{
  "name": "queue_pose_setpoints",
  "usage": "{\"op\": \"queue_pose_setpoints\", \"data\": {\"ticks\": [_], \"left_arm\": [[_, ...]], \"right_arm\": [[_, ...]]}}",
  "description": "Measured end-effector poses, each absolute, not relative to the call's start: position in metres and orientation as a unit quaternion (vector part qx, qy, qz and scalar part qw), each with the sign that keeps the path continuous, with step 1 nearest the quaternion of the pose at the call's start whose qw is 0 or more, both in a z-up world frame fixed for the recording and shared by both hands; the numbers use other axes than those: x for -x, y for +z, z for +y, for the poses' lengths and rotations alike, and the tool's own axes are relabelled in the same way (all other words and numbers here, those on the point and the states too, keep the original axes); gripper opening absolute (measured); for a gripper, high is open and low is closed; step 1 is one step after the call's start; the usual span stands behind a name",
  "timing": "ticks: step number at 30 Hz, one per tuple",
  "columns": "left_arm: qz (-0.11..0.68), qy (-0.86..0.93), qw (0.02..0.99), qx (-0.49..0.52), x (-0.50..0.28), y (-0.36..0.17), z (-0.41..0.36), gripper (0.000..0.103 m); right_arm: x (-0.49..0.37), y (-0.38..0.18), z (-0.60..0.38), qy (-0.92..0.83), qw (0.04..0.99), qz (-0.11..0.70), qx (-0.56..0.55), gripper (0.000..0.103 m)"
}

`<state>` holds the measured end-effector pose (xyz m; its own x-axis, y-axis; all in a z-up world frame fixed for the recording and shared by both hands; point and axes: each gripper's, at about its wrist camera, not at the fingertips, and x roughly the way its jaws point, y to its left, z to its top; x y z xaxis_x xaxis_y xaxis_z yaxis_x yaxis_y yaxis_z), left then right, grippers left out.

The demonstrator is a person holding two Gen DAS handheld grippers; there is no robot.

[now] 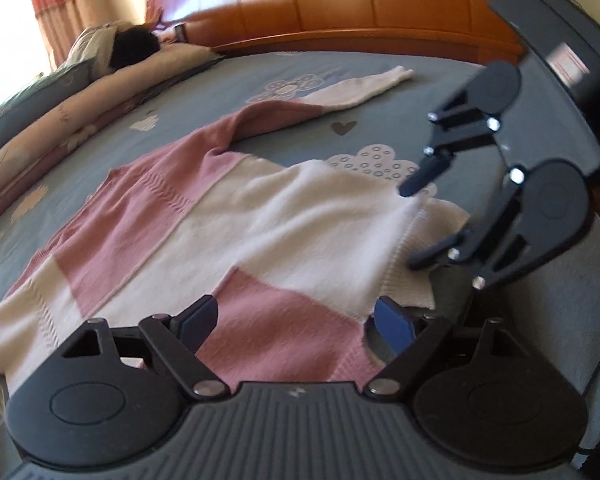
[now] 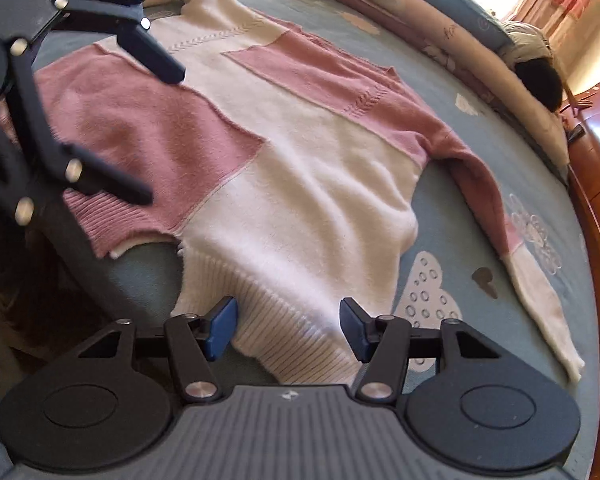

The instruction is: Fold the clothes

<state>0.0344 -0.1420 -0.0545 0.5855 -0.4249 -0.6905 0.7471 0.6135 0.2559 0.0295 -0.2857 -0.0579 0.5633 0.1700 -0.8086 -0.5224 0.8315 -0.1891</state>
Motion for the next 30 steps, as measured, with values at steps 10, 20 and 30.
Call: {"op": "queue_pose_setpoints", "data": {"ticks": [10,20,30], "left_arm": [[0.24,-0.372,0.805,-0.394,-0.026,-0.083,-0.201,0.085],[0.235,-0.4,0.788,-0.405,-0.014,-0.09,-0.222,0.085],[0.26,-0.353,0.823,-0.362,-0.059,-0.075,-0.217,0.087]], "right_arm": [[-0.068,-0.044,-0.315,0.161,0.888,0.405,0.15,0.061],[-0.046,-0.058,-0.384,0.124,0.887,0.444,0.012,0.062],[-0.029,-0.051,-0.405,0.123,0.899,0.42,-0.032,0.063]]}}
